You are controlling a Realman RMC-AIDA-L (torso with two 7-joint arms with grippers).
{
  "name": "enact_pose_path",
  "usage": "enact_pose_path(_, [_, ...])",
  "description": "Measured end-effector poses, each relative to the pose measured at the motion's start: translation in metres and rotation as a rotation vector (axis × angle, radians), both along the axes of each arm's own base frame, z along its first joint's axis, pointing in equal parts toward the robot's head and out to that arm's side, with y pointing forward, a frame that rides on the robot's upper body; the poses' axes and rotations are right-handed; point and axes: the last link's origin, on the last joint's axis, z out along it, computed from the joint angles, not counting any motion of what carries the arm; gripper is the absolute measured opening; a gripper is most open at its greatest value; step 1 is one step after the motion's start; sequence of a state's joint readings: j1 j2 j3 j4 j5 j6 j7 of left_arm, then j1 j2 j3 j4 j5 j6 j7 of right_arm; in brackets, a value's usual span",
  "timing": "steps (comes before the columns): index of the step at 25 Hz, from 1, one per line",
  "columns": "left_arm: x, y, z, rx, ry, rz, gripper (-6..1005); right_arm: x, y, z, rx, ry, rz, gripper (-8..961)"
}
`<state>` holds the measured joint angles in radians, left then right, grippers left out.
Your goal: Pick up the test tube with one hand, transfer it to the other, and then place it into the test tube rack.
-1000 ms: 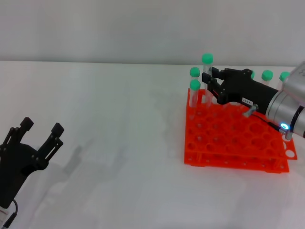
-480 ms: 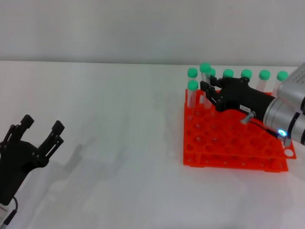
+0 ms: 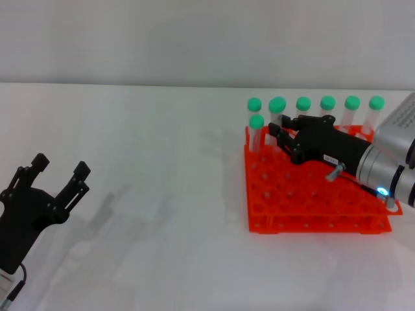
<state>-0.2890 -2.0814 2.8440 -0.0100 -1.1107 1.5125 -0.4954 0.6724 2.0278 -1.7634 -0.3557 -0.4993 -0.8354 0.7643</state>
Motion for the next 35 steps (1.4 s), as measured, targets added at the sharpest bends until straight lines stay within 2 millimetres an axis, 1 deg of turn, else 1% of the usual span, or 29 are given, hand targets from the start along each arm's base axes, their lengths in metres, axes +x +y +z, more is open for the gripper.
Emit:
enact_pose_path(4, [0.000,0.001,0.000,0.000,0.002,-0.002,854,-0.001,-0.002,-0.001,0.001,-0.011,0.020,214])
enact_pose_path(12, [0.001,0.002,0.001,0.000,0.004,-0.004,854,-0.001,-0.012,0.003,0.006,0.034,0.071,364])
enact_pose_path(15, [0.000,0.002,0.001,0.001,0.005,-0.004,854,-0.002,-0.021,0.007,0.010,0.067,0.122,420])
enact_pose_path(17, [0.000,0.002,0.001,0.001,0.006,-0.003,854,-0.001,-0.028,0.012,0.021,0.090,0.152,486])
enact_pose_path(19, [0.000,0.002,0.002,0.004,0.006,-0.004,854,0.003,-0.037,0.020,0.051,0.122,0.179,551])
enact_pose_path(22, [0.000,0.003,0.004,0.011,0.006,-0.007,854,0.017,-0.053,0.038,0.125,0.176,0.205,638])
enact_pose_path(24, [-0.001,0.004,0.006,0.021,0.010,-0.003,854,0.030,-0.069,0.055,0.206,0.215,0.224,680])
enact_pose_path(26, [-0.003,0.005,0.010,0.042,0.015,0.007,854,0.043,-0.081,0.068,0.270,0.236,0.222,722])
enact_pose_path(30, [-0.006,0.007,0.017,0.088,0.011,0.028,854,0.072,-0.104,0.093,0.389,0.263,0.168,721])
enact_pose_path(35, [-0.008,0.012,0.026,0.147,-0.006,0.051,854,0.108,-0.124,0.116,0.537,0.262,0.057,715])
